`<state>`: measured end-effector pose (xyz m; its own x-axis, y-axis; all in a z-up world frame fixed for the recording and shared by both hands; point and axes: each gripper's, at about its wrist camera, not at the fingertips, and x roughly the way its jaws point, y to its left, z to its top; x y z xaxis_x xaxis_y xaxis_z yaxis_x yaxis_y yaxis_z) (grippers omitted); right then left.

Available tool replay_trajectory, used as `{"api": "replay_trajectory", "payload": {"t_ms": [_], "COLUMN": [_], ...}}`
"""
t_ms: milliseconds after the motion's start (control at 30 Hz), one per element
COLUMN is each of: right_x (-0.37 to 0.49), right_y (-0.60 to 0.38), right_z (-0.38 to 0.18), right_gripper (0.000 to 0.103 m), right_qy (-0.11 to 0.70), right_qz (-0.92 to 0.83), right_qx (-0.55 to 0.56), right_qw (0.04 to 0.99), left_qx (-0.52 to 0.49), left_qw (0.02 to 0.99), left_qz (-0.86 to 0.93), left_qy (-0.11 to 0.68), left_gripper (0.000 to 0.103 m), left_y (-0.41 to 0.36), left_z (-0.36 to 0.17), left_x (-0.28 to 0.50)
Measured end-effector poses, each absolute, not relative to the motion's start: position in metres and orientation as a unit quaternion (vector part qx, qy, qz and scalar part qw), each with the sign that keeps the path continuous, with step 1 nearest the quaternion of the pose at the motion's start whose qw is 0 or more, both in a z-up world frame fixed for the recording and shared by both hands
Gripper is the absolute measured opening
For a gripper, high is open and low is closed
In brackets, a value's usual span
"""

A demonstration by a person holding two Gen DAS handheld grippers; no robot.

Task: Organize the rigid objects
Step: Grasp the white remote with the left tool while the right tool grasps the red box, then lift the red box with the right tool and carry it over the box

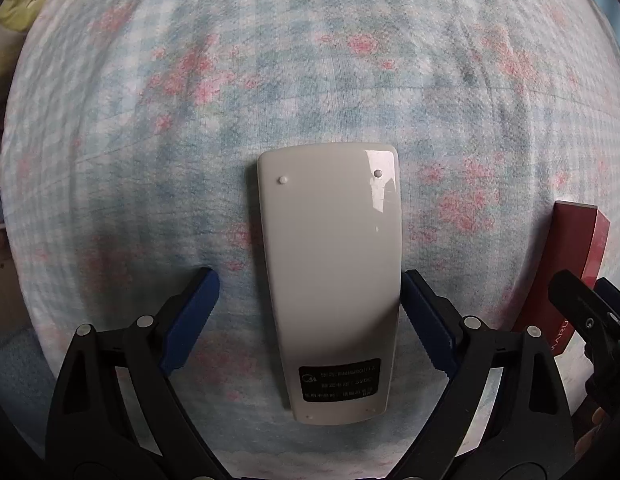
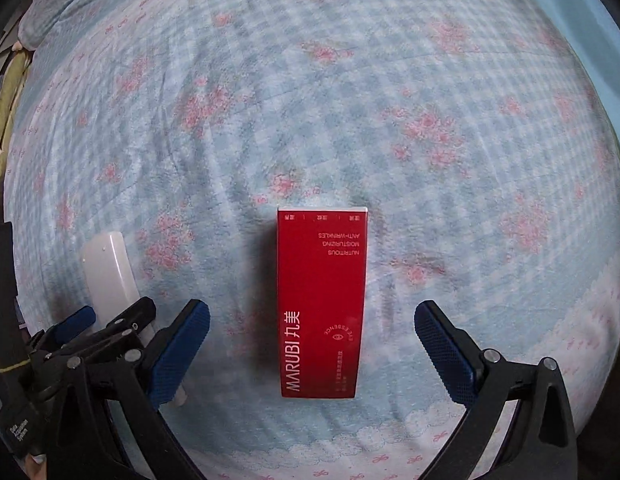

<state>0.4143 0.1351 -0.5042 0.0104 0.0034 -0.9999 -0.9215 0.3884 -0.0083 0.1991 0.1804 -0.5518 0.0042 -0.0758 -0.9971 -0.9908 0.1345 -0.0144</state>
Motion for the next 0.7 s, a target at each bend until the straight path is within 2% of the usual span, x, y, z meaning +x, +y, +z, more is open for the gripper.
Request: {"api": "replay_trajectory", "payload": {"t_ms": [100, 167, 200, 300, 367, 400, 700], "right_x": [0.413, 0.409, 0.409, 0.405, 0.4, 0.4, 0.39], "right_y": [0.139, 0.14, 0.14, 0.137, 0.136, 0.134, 0.115], "right_z": [-0.515, -0.522, -0.524, -0.529, -0.532, -0.531, -0.516], "right_gripper": [0.079, 0.063, 0.061, 0.055, 0.043, 0.039, 0.038], "right_qy": [0.589, 0.59, 0.589, 0.577, 0.563, 0.559, 0.575], "right_qz": [0.387, 0.385, 0.381, 0.369, 0.357, 0.354, 0.348], "right_qx": [-0.398, -0.402, -0.406, -0.418, -0.436, -0.44, -0.401], "right_qw": [0.587, 0.584, 0.586, 0.596, 0.604, 0.608, 0.622], "left_qx": [-0.481, -0.479, -0.478, -0.47, -0.463, -0.459, -0.452], "left_qw": [0.518, 0.523, 0.528, 0.544, 0.558, 0.564, 0.602], "left_qz": [0.445, 0.442, 0.438, 0.426, 0.416, 0.411, 0.376], "left_qy": [0.549, 0.55, 0.549, 0.549, 0.548, 0.55, 0.54], "left_gripper": [0.09, 0.087, 0.086, 0.072, 0.059, 0.059, 0.058], "left_y": [0.177, 0.176, 0.176, 0.179, 0.18, 0.181, 0.18], "left_z": [-0.553, -0.553, -0.553, -0.547, -0.54, -0.536, -0.516], "left_x": [0.205, 0.212, 0.214, 0.229, 0.23, 0.23, 0.226]}}
